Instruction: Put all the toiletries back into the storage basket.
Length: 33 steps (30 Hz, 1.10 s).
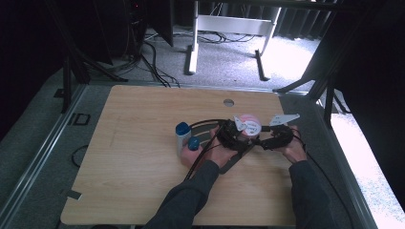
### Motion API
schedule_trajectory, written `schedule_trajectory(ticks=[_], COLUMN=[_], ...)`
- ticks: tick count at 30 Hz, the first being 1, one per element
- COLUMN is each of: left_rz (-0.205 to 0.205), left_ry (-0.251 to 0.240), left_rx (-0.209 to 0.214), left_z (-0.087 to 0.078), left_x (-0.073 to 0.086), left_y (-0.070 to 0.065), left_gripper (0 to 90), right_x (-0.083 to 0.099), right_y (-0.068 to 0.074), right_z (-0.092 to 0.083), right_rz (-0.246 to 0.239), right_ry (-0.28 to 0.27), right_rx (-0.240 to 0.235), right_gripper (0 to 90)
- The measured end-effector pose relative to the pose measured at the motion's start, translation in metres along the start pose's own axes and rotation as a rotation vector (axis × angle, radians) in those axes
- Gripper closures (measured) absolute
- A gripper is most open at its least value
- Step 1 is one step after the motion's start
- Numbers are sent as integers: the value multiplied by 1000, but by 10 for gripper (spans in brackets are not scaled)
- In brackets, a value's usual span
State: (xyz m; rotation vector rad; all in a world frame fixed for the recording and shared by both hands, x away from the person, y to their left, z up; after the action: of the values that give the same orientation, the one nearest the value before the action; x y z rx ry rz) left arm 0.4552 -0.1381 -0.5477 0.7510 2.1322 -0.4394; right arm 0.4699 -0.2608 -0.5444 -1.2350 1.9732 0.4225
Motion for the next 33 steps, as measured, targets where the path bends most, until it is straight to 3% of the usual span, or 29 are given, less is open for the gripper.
schedule_trajectory(ticks=[7,20,33], left_rz=[-18,-66,-71], left_ry=[16,43,99], left_rx=[7,15,18], left_z=[3,9,15], left_x=[3,11,20], left_y=[0,0,0], left_gripper=[221,236,245], right_x=[8,15,21], right_y=[1,2,3], right_z=[5,11,14], right_rz=[-3,-8,-30], right_ry=[45,78,121], right_rx=[-3,-1,0], right_gripper=[262,287,327])
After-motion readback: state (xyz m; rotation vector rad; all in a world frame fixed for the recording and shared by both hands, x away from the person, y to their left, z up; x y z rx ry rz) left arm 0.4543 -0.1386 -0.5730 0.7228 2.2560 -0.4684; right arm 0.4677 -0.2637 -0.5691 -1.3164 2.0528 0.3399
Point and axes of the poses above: each handheld gripper's, and its own axes: z roughly forward along the jaws, x roughly out of its underside, y roughly to its left, the point moved 8 cm from there along z, roughly forward along the jaws, and after that the axes turned 8 degrees about -z, right-handed, at the moved point
